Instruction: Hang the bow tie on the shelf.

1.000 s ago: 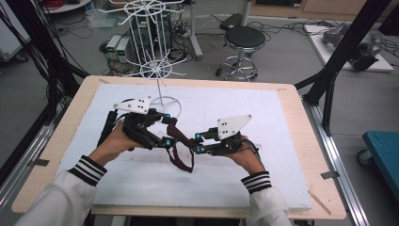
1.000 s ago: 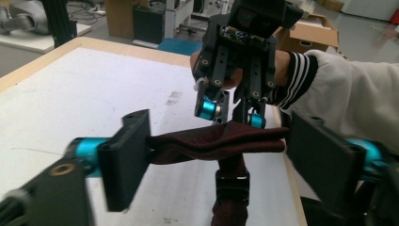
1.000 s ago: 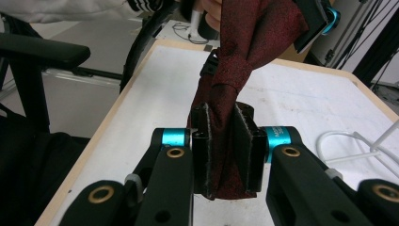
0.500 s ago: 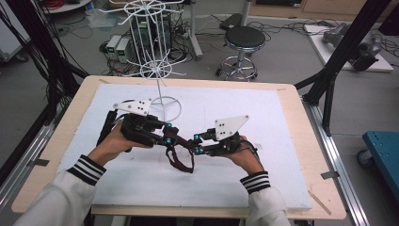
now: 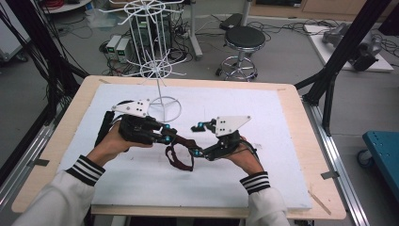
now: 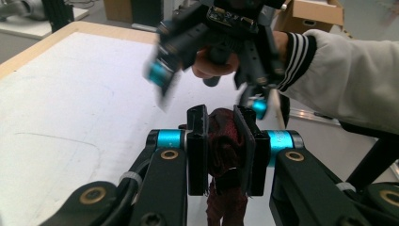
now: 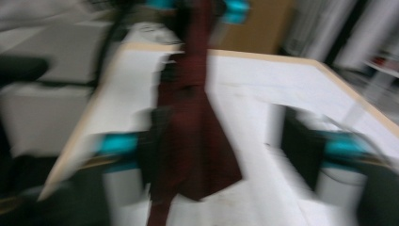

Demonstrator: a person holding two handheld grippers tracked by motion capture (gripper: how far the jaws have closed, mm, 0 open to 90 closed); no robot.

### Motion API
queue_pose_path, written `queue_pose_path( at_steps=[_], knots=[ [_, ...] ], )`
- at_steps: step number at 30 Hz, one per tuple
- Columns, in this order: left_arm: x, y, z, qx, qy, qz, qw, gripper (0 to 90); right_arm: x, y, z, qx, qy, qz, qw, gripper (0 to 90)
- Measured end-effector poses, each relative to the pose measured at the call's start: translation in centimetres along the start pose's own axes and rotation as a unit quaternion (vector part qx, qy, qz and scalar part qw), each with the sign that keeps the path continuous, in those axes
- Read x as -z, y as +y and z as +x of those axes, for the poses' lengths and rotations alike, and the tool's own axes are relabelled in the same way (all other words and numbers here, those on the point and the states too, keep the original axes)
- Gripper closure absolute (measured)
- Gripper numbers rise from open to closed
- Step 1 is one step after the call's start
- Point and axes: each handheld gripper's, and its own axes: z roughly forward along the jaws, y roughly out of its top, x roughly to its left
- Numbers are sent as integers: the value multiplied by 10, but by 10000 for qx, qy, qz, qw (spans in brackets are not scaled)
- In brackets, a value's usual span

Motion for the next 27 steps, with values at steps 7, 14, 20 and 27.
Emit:
queue_pose_path(
  at_steps=[7,14,20,27],
  knots=[
    [3,1,-1,-66,130,-47,9999,759,4,0,-1,-286,-302,-136,9990,6],
    [15,5,0,-153,418,-210,9988,759,14,-1,0,-406,-592,-259,9971,6],
    [24,10,1,-225,660,-243,9973,759,26,-2,2,-599,-902,-231,9939,6],
    [37,20,4,-291,1019,-453,9933,759,38,-1,6,-714,-1300,-123,9889,6]
  ],
)
